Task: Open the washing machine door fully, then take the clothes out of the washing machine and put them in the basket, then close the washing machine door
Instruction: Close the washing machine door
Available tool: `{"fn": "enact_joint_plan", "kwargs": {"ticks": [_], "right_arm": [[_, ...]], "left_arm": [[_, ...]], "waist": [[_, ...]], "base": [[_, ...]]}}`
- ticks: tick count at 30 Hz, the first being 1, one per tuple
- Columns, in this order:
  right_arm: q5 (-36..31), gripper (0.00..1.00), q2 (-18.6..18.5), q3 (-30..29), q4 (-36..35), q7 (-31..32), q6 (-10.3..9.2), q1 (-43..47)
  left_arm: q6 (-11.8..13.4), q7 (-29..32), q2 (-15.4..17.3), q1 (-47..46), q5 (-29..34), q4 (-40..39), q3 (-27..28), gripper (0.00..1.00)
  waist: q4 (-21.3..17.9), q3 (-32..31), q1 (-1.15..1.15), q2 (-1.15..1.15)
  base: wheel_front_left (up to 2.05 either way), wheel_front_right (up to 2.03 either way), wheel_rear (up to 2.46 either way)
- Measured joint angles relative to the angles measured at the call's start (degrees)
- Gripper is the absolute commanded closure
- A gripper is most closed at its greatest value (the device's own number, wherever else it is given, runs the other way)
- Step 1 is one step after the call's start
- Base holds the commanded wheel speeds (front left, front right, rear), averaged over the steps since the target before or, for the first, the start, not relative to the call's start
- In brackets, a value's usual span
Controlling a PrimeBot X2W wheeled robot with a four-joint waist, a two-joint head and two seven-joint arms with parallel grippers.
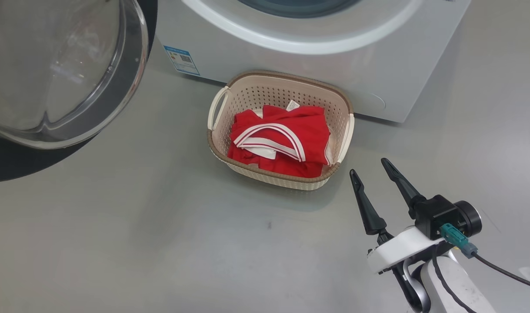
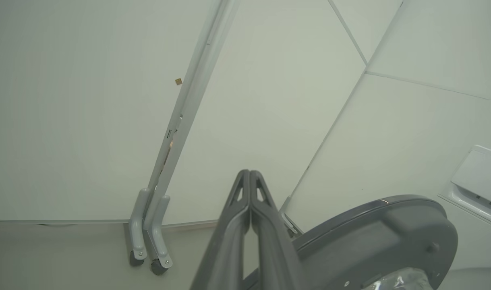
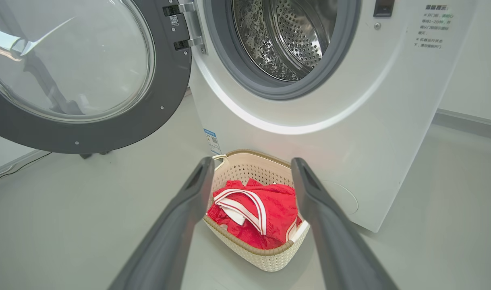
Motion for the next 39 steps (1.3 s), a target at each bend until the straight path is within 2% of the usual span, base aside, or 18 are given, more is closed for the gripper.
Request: {"fn": "enact_joint_plan", "kwargs": {"ticks": [3, 6, 8, 10, 13, 16, 22, 27, 32, 39], "right_arm": [[0.0, 0.0, 0.08, -0.01, 0.01, 0.0, -0.34, -0.43], [0.0, 0.0, 0.05, -0.38, 0.07, 0.0, -0.41, -0.49], [0.0, 0.0, 0.05, -0.43, 0.18, 0.0, -0.41, -0.49], [0.0, 0.0, 0.04, -0.37, 0.26, 0.0, -0.41, -0.54], [-0.01, 0.0, 0.12, -0.09, 0.24, 0.0, -0.41, -1.22], [-0.35, 0.0, 0.19, 0.09, 0.18, -0.01, -0.41, -2.28], [-0.48, 0.0, 0.23, 0.11, 0.26, -0.05, -0.43, -2.77], [-0.48, 0.0, 0.24, -0.09, 0.4, -0.05, -0.93, -2.79], [-0.48, 0.0, 0.29, -0.09, 0.43, -0.07, -1.35, -2.94], [-0.48, 0.0, 0.32, -0.13, 0.8, -0.08, -1.35, -3.2]], "left_arm": [[0.31, 4.28, 1.67, -3.05, -5.08, 4.63, 3.1, 1.0], [2.03, 9.18, 0.6, -9.1, -15.24, 9.91, 6.67, 1.0], [4.28, 11.56, -0.29, -13.66, -20.03, 13.01, 8.82, 1.0], [7.02, 12.9, 0.01, -16.64, -22.07, 15.94, 11.38, 1.0], [10.78, 13.6, 3.02, -17.29, -21.91, 19.62, 13.66, 1.0], [12.76, 14.84, 6.14, -17.58, -21.97, 21.78, 15.02, 1.0], [13.13, 18.3, 8.22, -19.4, -22.02, 25.84, 14.65, 1.0], [13.59, 19.37, 8.61, -19.69, -21.99, 29.34, 13.8, 1.0], [13.6, 20.45, 10.36, -20.59, -21.98, 31.55, 13.48, 1.0], [13.62, 22.43, 10.42, -22.52, -22.02, 34.41, 12.93, 1.0]], "waist": [[-1.27, 0.88, 0.0, 0.0], [-2.45, 1.65, 0.0, 0.0], [-3.02, 2.17, 0.0, 0.0], [-3.52, 2.57, 0.0, 0.0], [-4.16, 3.03, 0.0, 0.0], [-4.75, 3.52, 0.0, 0.0], [-5.88, 4.4, 0.0, 0.0], [-6.38, 4.91, 0.0, 0.0], [-6.74, 5.19, 0.0, 0.0], [-7.02, 5.38, 0.0, 0.0]], "base": [[0.0, 0.0, 0.0], [0.0, 0.0, 0.0], [0.0, 0.0, 0.0], [0.0, 0.0, 0.0], [0.0, 0.0, 0.0], [0.0, 0.0, 0.0], [0.0, 0.0, 0.0], [0.0, 0.0, 0.0], [0.0, 0.0, 0.0], [0.0, 0.0, 0.0]]}}
